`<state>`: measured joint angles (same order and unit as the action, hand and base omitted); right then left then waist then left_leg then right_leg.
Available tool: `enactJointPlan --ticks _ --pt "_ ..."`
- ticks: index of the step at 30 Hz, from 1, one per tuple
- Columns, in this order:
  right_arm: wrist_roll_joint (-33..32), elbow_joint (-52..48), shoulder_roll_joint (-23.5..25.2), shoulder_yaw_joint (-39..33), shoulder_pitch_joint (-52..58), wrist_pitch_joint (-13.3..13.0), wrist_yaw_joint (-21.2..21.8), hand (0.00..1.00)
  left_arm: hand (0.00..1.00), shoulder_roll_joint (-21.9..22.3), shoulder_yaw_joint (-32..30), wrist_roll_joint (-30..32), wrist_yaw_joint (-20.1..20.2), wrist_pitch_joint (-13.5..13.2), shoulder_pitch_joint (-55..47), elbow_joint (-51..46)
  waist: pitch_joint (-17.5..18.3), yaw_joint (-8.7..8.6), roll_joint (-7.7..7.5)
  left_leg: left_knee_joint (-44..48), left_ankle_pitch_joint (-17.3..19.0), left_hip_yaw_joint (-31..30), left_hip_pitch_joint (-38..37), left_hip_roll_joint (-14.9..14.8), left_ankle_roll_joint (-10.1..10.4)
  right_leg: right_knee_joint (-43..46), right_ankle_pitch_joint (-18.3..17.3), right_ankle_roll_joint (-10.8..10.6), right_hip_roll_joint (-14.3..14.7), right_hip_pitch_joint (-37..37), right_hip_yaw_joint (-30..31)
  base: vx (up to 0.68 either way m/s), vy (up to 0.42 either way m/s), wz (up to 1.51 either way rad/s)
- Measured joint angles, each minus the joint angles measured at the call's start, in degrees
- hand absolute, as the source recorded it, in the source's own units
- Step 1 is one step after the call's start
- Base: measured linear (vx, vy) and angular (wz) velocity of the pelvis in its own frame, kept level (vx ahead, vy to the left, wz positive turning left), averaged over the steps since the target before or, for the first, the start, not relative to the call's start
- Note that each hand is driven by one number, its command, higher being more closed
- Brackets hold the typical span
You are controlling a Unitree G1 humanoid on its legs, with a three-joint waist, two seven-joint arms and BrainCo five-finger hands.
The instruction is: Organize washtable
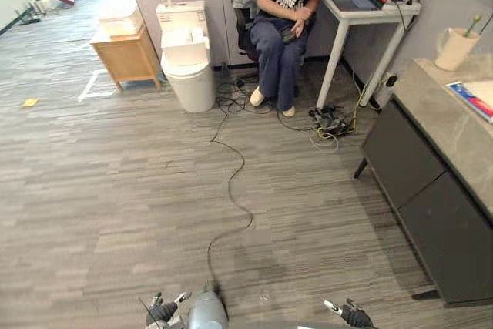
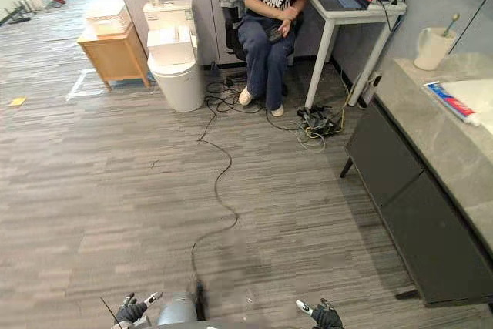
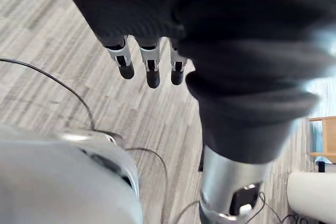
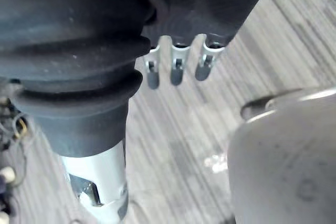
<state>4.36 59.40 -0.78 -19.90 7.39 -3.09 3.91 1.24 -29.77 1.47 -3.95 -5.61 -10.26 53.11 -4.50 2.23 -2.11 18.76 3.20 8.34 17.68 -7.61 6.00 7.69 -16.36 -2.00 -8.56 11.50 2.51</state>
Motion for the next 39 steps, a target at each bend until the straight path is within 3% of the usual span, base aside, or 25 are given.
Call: enactJointPlan --ticks 2,4,7,8,10,11,12,14,15,16,17,18,19,21,22,24,25,28,29,31,33,35,36,37,39 --pt "0.8 -0.2 1.5 0.2 0.1 -0.2 0.2 0.0 0.0 -1.1 0.1 -0.8 0.1 0.0 0.1 0.3 0.9 0.01 -2.27 4.9 5.4 -0.3 -0.1 1.9 -2.4 8.0 1.5 0.1 -0.9 -2.4 1.2 0.55 0.366 -0.12" --pt "0.9 -0.4 1.8 0.2 1.0 -0.5 0.2 0.0 0.0 -1.3 0.2 -0.8 0.0 0.1 -0.3 0.3 1.1 0.08 -2.65 7.7 8.3 1.5 -2.6 2.8 -4.4 16.6 2.6 -1.5 -2.1 -3.6 3.4 0.47 0.268 -0.09" --pt "0.7 -2.6 1.9 -0.2 1.1 -0.9 1.4 0.0 0.0 -1.3 0.4 -0.9 0.0 0.4 -0.8 0.9 0.5 0.07 -2.66 6.7 13.8 7.2 -11.9 3.5 -6.6 47.1 10.9 -12.8 -3.2 -16.9 6.9 0.51 0.188 -0.79" --pt "0.4 -4.0 1.9 -1.2 1.1 -1.0 1.5 0.0 0.0 -1.2 0.4 -0.9 0.0 0.6 -0.3 1.5 -0.3 -0.09 -2.1 4.8 14.7 9.5 -16.3 3.3 -6.4 55.8 8.9 -9.3 -3.1 -22.2 5.1 0.33 0.05 -0.95" --pt "0.2 -5.8 1.6 -2.5 1.0 -0.8 1.5 0.0 0.0 -0.2 0.1 -0.9 0.1 1.0 0.3 2.1 -0.7 -0.27 -0.36 0.6 15.5 12.8 -23.1 1.4 -5.6 57.9 4.9 -3.4 -2.4 -28.1 -2.3 0.33 0.02 -0.92" --pt "0.1 -7.2 1.6 -2.5 0.9 -0.8 1.5 0.0 0.0 0.4 -0.1 -0.9 0.1 1.0 0.8 2.1 -0.8 -1.09 0.7 -1.3 16.1 14.5 -26.1 -0.1 -4.5 55.1 2.9 -1.9 -2.8 -31.4 -8.4 0.32 0.001 -0.77" --pt "0.1 -7.6 1.6 -2.5 0.8 -0.8 1.5 0.0 0.0 0.5 -0.1 -0.9 0.2 1.0 1.0 2.1 -0.8 -1.51 0.71 -1.9 16.5 15.2 -27.2 -0.6 -3.9 52.4 2.4 -1.1 -3.4 -32.8 -11.7 0.33 -0.046 -0.54" --pt "0.3 -8.4 1.6 -2.5 0.9 -0.6 1.5 0.0 0.0 1.0 0.3 -0.8 0.2 1.4 2.3 2.3 -0.8 -1.98 0.51 -3.5 17.7 18.0 -30.8 -1.7 -1.5 39.1 3.1 0.0 -6.7 -33.7 -24.7 0.33 -0.08 -0.55" --pt "0.4 -7.9 1.4 -2.5 0.9 -0.4 1.5 0.0 0.0 1.3 0.4 -0.8 0.3 1.4 2.6 2.4 -0.8 -1.37 0.23 -5.6 17.8 20.5 -33.6 -0.8 -0.7 30.2 5.7 2.9 -7.9 -33.3 -34.1 0.47 -0.09 -0.98" --pt "0.7 -7.7 1.4 -2.5 0.8 0.0 1.3 0.0 0.0 1.7 -0.3 -0.8 0.3 1.4 2.2 2.1 -0.5 -1.2 -0.54 -7.2 17.4 22.2 -36.6 1.0 -0.1 22.5 10.8 6.7 -7.3 -31.9 -40.9 0.64 -0.131 -0.93" --pt "0.3 -7.5 1.4 -2.8 0.7 0.2 1.3 0.0 0.0 2.0 -1.4 -0.7 0.3 1.5 2.3 2.4 -0.7 -1.55 -0.62 -6.1 17.4 21.9 -37.3 1.3 -0.1 22.0 11.1 13.8 -6.5 -31.8 -40.6 0.67 -0.147 -1.03" --pt "0.3 -7.6 0.0 -3.9 0.0 0.4 1.3 0.0 0.0 3.1 -2.0 -0.6 0.2 2.0 2.8 2.5 -0.6 -1.57 1.64 1.0 16.6 20.6 -36.2 -2.2 -0.2 22.3 9.4 12.3 -3.8 -30.5 -39.9 0.62 -0.199 -0.82" --pt "0.2 -8.0 -0.1 -3.9 0.0 0.7 1.1 0.0 0.0 3.9 -2.5 -0.6 0.2 1.9 3.3 2.4 -1.0 -1.85 3.33 14.9 13.4 17.0 -30.9 -6.4 -0.1 21.0 7.4 10.9 -0.4 -29.1 -39.1 0.45 -0.189 -0.9" --pt "-0.4 -8.0 -0.7 -3.8 -0.4 1.0 0.9 0.0 0.0 4.0 -3.2 -0.6 0.4 2.1 3.7 2.3 -1.7 -0.98 5.36 36.7 3.0 10.7 -21.4 -12.3 0.2 17.6 6.1 10.9 5.3 -25.7 -35.9 0.42 -0.136 -1.21" --pt "-0.9 -7.8 -0.2 -3.7 -0.7 1.2 0.6 0.0 0.0 4.1 -4.7 -0.8 0.2 2.1 3.7 2.2 -2.3 -0.77 5.97 46.6 3.2 9.4 -17.6 -14.8 -0.1 16.5 4.8 11.3 8.0 -22.4 -33.1 0.44 -0.065 -1.43" --pt "-1.5 -6.6 1.0 -3.9 -0.8 1.2 -0.2 0.0 0.0 3.7 -5.9 -1.4 0.1 1.9 3.3 1.5 -2.9 -0.78 4.06 51.2 4.4 8.9 -13.1 -15.3 -1.5 14.6 3.7 11.6 9.6 -17.6 -29.2 0.45 -0.041 -1.22" --pt "-1.5 -4.6 1.0 -3.9 -1.4 1.2 -0.2 0.0 0.0 3.1 -6.0 -1.7 0.1 1.7 3.2 1.5 -2.9 -0.83 3.17 48.3 5.4 9.2 -10.6 -14.5 -2.4 12.0 3.5 11.0 10.4 -14.4 -26.3 0.43 -0.029 -1.15" --pt "-1.5 -0.6 0.6 -4.0 -3.4 1.5 -0.3 0.0 0.0 2.9 -6.7 -1.8 -0.1 1.6 2.5 2.0 -2.9 -0.91 2.94 33.5 5.8 7.9 -7.0 -12.8 -2.7 7.5 4.7 9.0 11.8 -9.2 -18.0 0.43 0.059 -1.4" --pt "-1.4 0.2 0.5 -4.0 -3.8 1.5 -0.3 0.0 0.0 2.6 -6.7 -1.8 -0.2 1.6 2.3 2.9 -2.9 -0.99 2.98 24.5 6.6 4.9 -6.9 -11.2 -1.5 6.5 4.7 8.4 12.0 -8.3 -14.4 0.37 0.133 -1.63" --pt "-1.4 0.6 0.5 -4.0 -3.8 1.4 -0.3 0.0 0.0 2.2 -6.7 -1.8 -0.5 1.6 2.5 4.4 -2.9 -1.14 3.09 12.9 6.6 -1.8 -6.8 -9.2 -1.1 6.2 4.1 7.1 12.2 -7.3 -9.2 0.34 0.217 -1.54" --pt "-1.4 0.6 0.4 -3.9 -3.8 1.1 -0.3 0.0 0.0 1.5 -6.2 -1.8 -0.9 1.6 2.6 5.5 -2.8 -1.36 3.0 6.2 6.5 -7.4 -6.6 -8.4 -1.0 6.6 3.2 5.4 12.1 -6.3 -4.5 0.36 0.295 -1.38" --pt "-1.5 0.8 0.1 -4.2 -3.1 0.8 -0.3 0.0 0.0 1.3 -5.7 -1.9 -1.2 1.6 2.6 6.2 -2.3 -1.44 3.39 1.0 5.5 -12.0 -7.7 -6.7 0.1 7.5 1.6 2.6 11.2 -6.2 -0.5 0.31 0.396 -1.02" --pt "-1.6 1.0 -0.2 -4.8 -2.9 0.7 -0.2 0.0 0.0 1.4 -4.8 -1.9 -1.2 1.5 2.6 7.1 -1.3 -1.41 4.58 0.4 1.1 -12.7 -8.0 -6.0 3.5 8.1 0.5 0.8 10.6 -6.1 1.5 0.35 0.533 -0.8" --pt "-1.7 2.3 0.4 -5.1 -2.8 0.8 -0.1 0.0 0.0 -0.2 -4.0 -2.0 -1.2 1.4 2.7 7.5 -0.5 -1.57 2.37 1.2 2.1 -10.2 -8.5 -3.7 2.7 8.3 0.1 -1.4 7.2 -6.0 2.5 0.36 0.523 -0.67" --pt "-1.6 3.1 1.2 -7.1 -2.0 1.1 0.1 0.0 0.0 -1.4 -2.8 -2.0 -1.1 1.2 3.7 7.5 0.6 -1.49 0.19 3.8 5.5 -7.6 -7.6 -0.6 -0.3 8.5 0.8 -3.3 3.2 -6.7 2.5 0.25 0.389 -0.33"
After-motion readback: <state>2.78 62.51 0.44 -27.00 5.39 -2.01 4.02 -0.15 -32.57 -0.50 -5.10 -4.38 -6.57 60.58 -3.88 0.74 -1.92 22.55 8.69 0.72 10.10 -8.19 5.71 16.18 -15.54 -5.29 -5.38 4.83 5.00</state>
